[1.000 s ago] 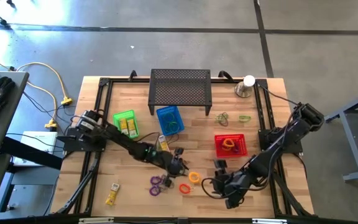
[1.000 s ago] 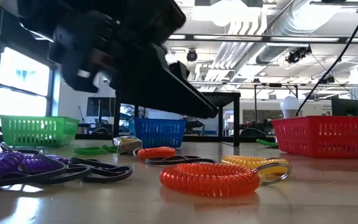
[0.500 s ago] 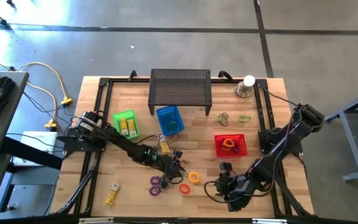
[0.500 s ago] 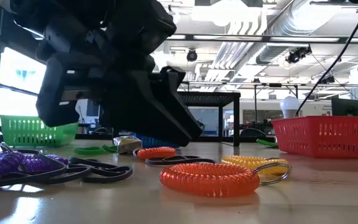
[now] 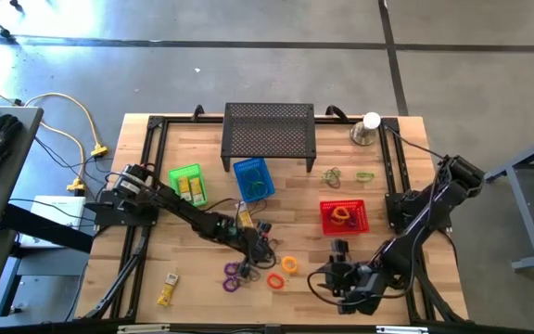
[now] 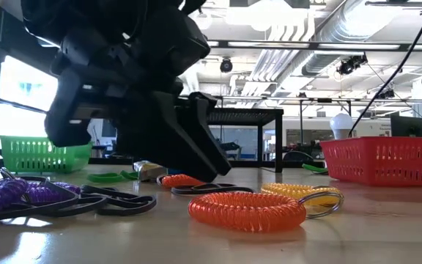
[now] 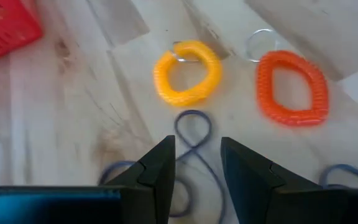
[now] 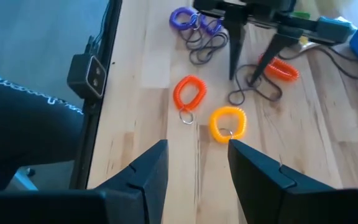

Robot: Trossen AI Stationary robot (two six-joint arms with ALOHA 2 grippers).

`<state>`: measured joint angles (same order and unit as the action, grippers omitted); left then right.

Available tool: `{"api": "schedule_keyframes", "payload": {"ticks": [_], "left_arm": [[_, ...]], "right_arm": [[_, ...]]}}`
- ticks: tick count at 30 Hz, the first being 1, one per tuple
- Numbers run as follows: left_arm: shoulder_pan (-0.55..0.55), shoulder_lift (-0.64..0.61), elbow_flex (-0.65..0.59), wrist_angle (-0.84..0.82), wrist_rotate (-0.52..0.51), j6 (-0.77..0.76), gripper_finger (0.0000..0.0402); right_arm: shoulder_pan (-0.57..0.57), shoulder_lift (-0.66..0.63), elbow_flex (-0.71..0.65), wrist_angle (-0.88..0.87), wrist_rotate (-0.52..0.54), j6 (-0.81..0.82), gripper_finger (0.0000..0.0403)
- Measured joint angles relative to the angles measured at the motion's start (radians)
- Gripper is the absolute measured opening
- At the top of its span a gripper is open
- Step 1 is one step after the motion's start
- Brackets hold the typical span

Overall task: Pick & Place Office Desk Supplies
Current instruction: Put the violet rubber band into the blue basket

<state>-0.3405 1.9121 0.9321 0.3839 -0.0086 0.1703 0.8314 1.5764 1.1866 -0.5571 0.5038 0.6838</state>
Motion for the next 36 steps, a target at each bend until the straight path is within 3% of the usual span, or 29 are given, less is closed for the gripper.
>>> {"api": "schedule_keyframes", "payload": {"ticks": [10, 20, 24, 30, 36], "left_arm": [[-0.002, 0.034, 0.001, 0.006, -0.007, 0.011, 0.0122], [0.009, 0.088, 0.005, 0.033, -0.049, -0.024, 0.0119], [0.011, 0.090, 0.005, 0.015, -0.057, -0.082, 0.0089], [0.008, 0.092, 0.004, -0.002, -0.073, -0.101, 0.0010], [-0.016, 0.083, 0.002, 0.020, -0.103, -0.062, 0.0002]], "right_arm": [[0.000, 0.000, -0.002, 0.053, 0.001, 0.027, 0.0155], [0.000, 0.000, -0.099, 0.244, -0.001, 0.024, 0.0155], [0.000, 0.000, -0.161, 0.355, -0.002, 0.027, 0.0155], [0.000, 0.000, -0.218, 0.471, -0.011, 0.027, 0.0155], [0.000, 0.000, -0.223, 0.506, -0.008, 0.031, 0.0155]]}}
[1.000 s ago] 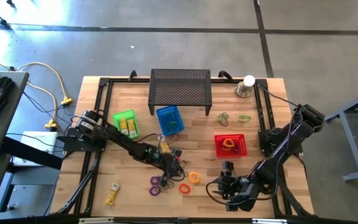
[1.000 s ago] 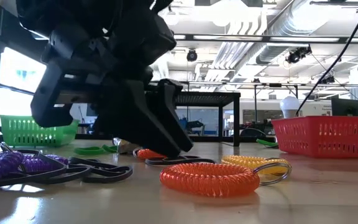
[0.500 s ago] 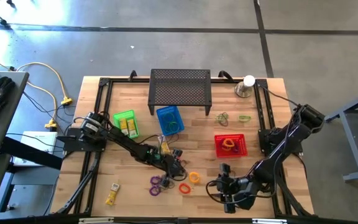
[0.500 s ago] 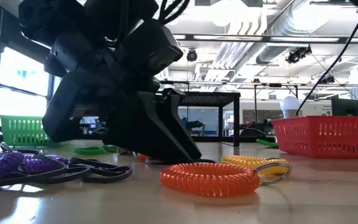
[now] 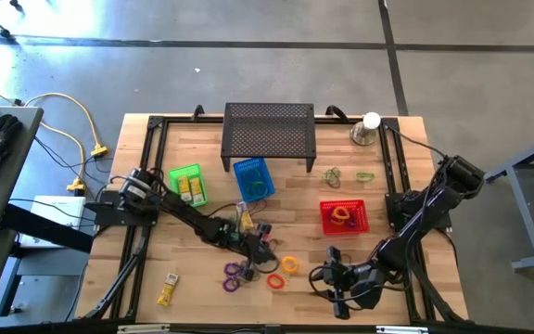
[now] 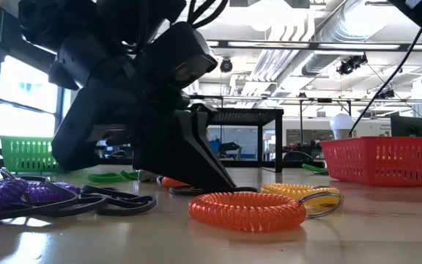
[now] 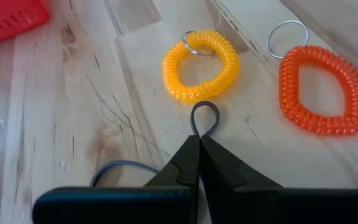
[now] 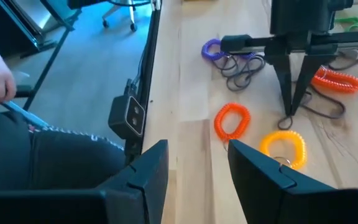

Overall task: Pick & Place Office Desk Supplies
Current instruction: Put the violet rubber band into the blue basket

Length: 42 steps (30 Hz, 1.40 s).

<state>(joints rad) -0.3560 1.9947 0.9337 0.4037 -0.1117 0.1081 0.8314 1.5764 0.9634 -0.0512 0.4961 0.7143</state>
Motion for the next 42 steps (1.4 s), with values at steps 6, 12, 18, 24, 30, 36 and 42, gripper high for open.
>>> {"api": "schedule_keyframes", "payload": {"ticks": [6, 12, 18, 24, 30, 36, 42], "left_arm": [[-0.033, -0.110, -0.007, -0.032, -0.038, 0.060, 0.0001], [-0.027, -0.318, -0.003, -0.186, -0.086, 0.124, 0.0001], [0.057, -0.540, -0.001, -0.346, -0.108, 0.225, 0.0001], [0.221, -0.676, 0.000, -0.389, -0.085, 0.291, 0.0000], [0.386, -0.683, -0.001, -0.447, 0.021, 0.201, 0.0000], [0.480, -0.625, -0.003, -0.505, 0.033, 0.093, 0.0000], [0.510, -0.573, -0.002, -0.510, 0.031, -0.027, 0.0000]], "right_arm": [[0.034, 0.040, 0.000, 0.103, 0.094, -0.003, 0.0155], [0.073, 0.143, 0.000, 0.228, 0.177, -0.035, 0.0155], [0.078, 0.240, 0.000, 0.342, 0.251, 0.006, 0.0155], [0.050, 0.264, 0.000, 0.416, 0.290, 0.045, 0.0155], [0.006, 0.264, 0.000, 0.437, 0.289, -0.025, 0.0155], [-0.007, 0.264, 0.000, 0.430, 0.225, -0.041, 0.0155], [0.026, 0.264, 0.000, 0.417, 0.218, -0.092, 0.0155]]}}
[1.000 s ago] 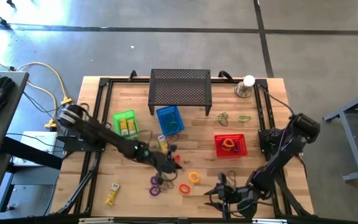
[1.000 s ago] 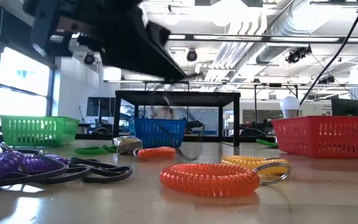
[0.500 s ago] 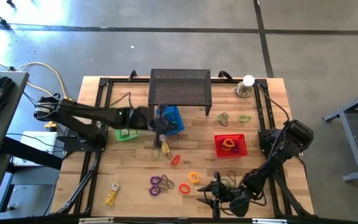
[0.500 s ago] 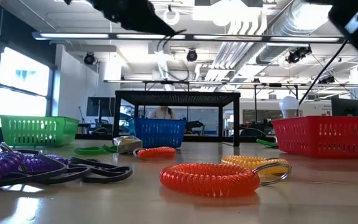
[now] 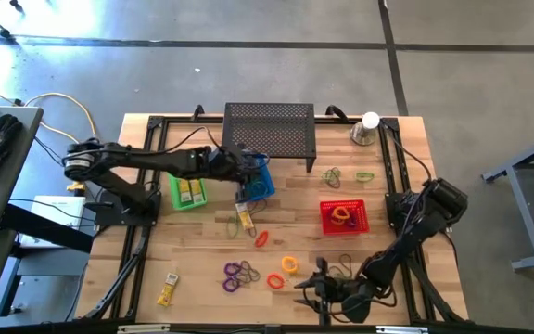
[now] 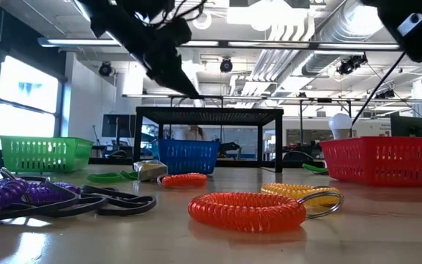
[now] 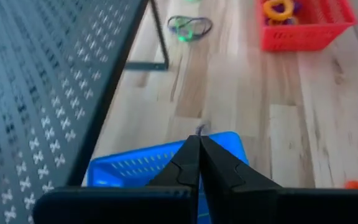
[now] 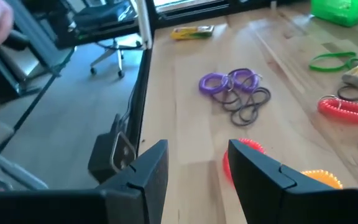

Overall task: Pick & Place Office Desk Supplies
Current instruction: Put the violet rubber band into the blue basket

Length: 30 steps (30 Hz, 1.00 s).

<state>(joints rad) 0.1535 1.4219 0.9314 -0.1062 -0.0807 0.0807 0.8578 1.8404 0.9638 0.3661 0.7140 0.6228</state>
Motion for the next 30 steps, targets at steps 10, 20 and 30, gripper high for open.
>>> {"api": "schedule_keyframes", "payload": {"ticks": [10, 20, 30], "left_arm": [[-0.031, 0.096, 0.001, 0.002, -0.145, -0.175, 0.0000], [-0.064, 0.097, 0.002, -0.036, -0.160, -0.213, 0.0000], [-0.065, 0.096, 0.002, -0.129, -0.270, -0.265, 0.0016]], "right_arm": [[-0.005, 0.000, 0.000, 0.043, -0.095, -0.193, 0.0155], [-0.054, -0.007, 0.000, 0.040, -0.259, -0.254, 0.0155], [-0.088, -0.012, 0.001, 0.043, -0.290, -0.254, 0.0155]]}}
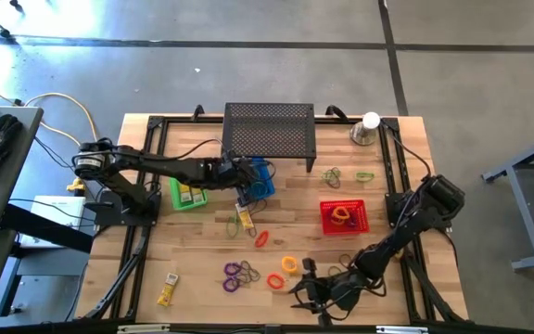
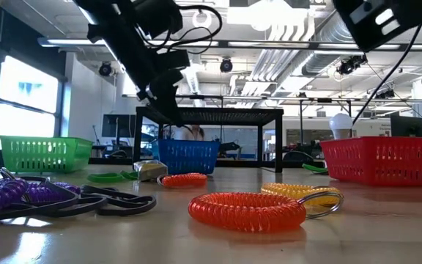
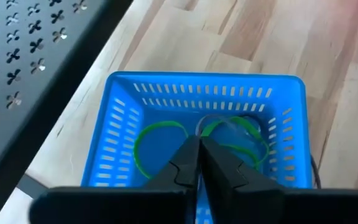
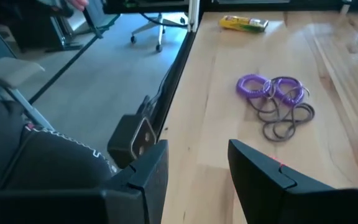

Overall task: Pick & Place Office Desk Supplies
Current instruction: Put the violet rubber band into the blue basket

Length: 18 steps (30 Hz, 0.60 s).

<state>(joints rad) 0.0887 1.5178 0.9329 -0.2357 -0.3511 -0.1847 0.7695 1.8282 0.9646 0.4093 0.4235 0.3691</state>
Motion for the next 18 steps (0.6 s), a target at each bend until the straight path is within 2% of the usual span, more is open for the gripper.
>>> {"api": "schedule_keyframes", "payload": {"ticks": [13, 18], "left_arm": [[0.000, 0.000, 0.000, -0.001, 0.000, 0.002, 0.0110], [0.000, 0.000, 0.000, -0.001, 0.000, -0.001, 0.0130]], "right_arm": [[-0.032, 0.000, 0.000, -0.001, -0.060, 0.003, 0.0155], [-0.029, 0.000, 0.000, -0.002, -0.063, 0.004, 0.0155]]}}
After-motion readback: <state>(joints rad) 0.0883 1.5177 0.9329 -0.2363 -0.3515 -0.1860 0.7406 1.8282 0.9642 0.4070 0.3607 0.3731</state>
